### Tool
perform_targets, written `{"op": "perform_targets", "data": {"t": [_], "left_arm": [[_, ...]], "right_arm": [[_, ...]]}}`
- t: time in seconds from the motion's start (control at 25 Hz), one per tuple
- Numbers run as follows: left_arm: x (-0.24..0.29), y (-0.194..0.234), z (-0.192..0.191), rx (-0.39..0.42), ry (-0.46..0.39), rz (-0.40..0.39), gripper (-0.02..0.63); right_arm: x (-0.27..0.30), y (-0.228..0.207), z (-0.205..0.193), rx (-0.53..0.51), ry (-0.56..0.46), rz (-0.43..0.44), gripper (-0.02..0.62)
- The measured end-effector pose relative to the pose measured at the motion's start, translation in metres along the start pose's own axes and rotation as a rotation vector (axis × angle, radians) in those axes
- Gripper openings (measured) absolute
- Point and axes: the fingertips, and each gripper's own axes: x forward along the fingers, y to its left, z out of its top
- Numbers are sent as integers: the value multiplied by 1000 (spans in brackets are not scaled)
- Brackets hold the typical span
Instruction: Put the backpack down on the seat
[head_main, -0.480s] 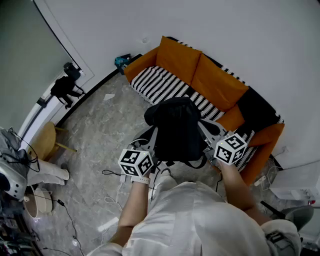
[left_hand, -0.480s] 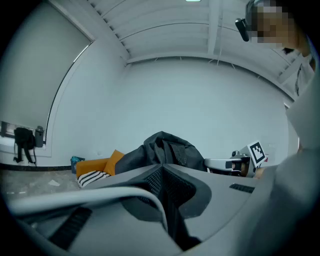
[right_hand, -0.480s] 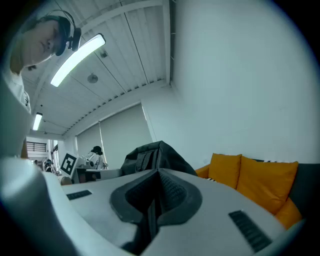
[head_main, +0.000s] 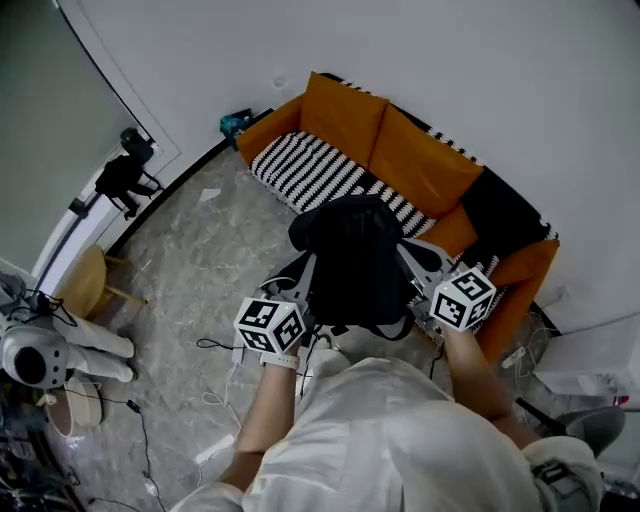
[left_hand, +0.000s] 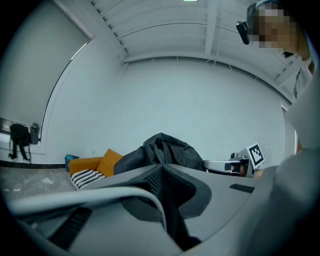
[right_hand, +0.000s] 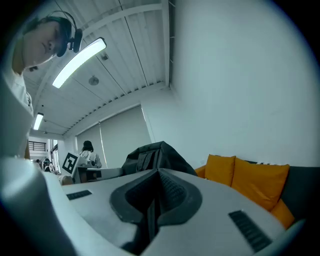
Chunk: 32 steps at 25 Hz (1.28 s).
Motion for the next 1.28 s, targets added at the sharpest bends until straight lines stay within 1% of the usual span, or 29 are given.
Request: {"op": "perform_targets", "data": {"t": [0.32, 0.52, 0.68, 0.88, 1.28], "left_arm": [[15, -2, 1, 2, 1, -5, 26], [13, 19, 9, -8, 7, -20, 25], [27, 27, 9, -15, 18, -31, 25], [35, 50, 9, -23, 29, -52, 25], [32, 110, 20, -48, 38, -100, 25]], "right_arm": [[0, -15, 4, 11, -11, -6, 20], [20, -10, 8, 67, -31, 0, 20], [30, -22, 8, 84, -31, -10, 20], [54, -25, 5, 86, -21, -25, 20], [114, -10, 1, 98, -18, -55, 20]]}}
